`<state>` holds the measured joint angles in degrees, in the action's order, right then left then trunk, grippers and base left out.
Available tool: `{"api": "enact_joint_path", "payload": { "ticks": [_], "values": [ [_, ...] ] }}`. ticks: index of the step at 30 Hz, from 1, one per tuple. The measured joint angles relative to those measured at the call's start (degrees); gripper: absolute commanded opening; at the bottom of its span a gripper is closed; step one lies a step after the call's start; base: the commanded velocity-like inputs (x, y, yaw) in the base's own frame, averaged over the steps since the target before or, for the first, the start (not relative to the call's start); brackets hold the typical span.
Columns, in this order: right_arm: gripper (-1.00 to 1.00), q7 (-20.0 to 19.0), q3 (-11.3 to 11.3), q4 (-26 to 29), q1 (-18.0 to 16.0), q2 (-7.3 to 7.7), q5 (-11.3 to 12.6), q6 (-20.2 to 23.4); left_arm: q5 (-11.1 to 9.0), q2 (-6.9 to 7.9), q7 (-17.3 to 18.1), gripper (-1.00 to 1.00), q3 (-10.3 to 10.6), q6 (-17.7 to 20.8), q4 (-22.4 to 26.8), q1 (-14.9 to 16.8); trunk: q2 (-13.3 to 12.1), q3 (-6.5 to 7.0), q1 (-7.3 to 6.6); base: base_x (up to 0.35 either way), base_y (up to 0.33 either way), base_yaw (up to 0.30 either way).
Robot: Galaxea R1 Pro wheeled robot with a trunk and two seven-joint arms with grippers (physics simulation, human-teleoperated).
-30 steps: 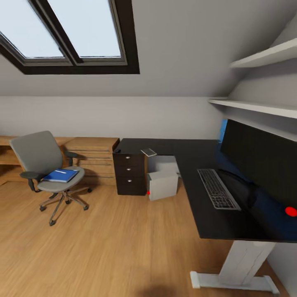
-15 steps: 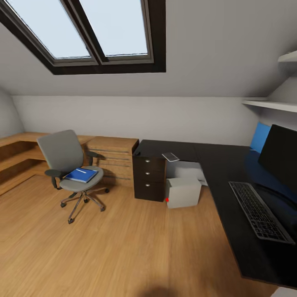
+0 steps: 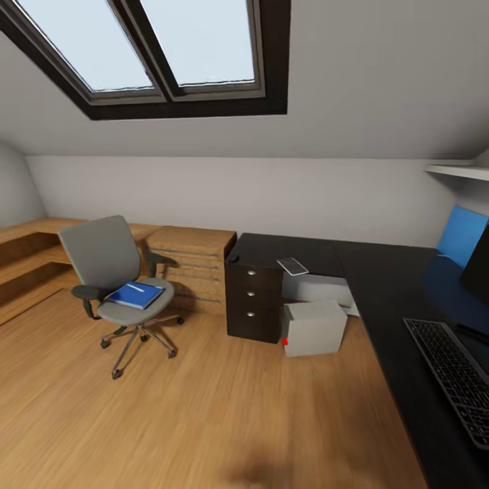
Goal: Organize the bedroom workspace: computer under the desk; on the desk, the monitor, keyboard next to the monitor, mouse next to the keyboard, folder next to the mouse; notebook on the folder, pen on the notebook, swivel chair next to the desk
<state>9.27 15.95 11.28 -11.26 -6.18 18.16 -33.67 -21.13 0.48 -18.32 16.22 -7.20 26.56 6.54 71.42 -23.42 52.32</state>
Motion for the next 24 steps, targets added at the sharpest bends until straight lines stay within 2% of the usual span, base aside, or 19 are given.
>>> {"api": "enact_joint_path", "payload": {
  "ticks": [24],
  "values": [
    [1.0, -0.01, -0.01, 0.0, -0.02, 0.05, 0.0, 0.01, -0.03, 0.0, 0.07, 1.0, -0.02, -0.01, 0.0, 0.0, 0.0, 0.0, 0.0, 0.333, 0.013, 0.0]
  ]
}}
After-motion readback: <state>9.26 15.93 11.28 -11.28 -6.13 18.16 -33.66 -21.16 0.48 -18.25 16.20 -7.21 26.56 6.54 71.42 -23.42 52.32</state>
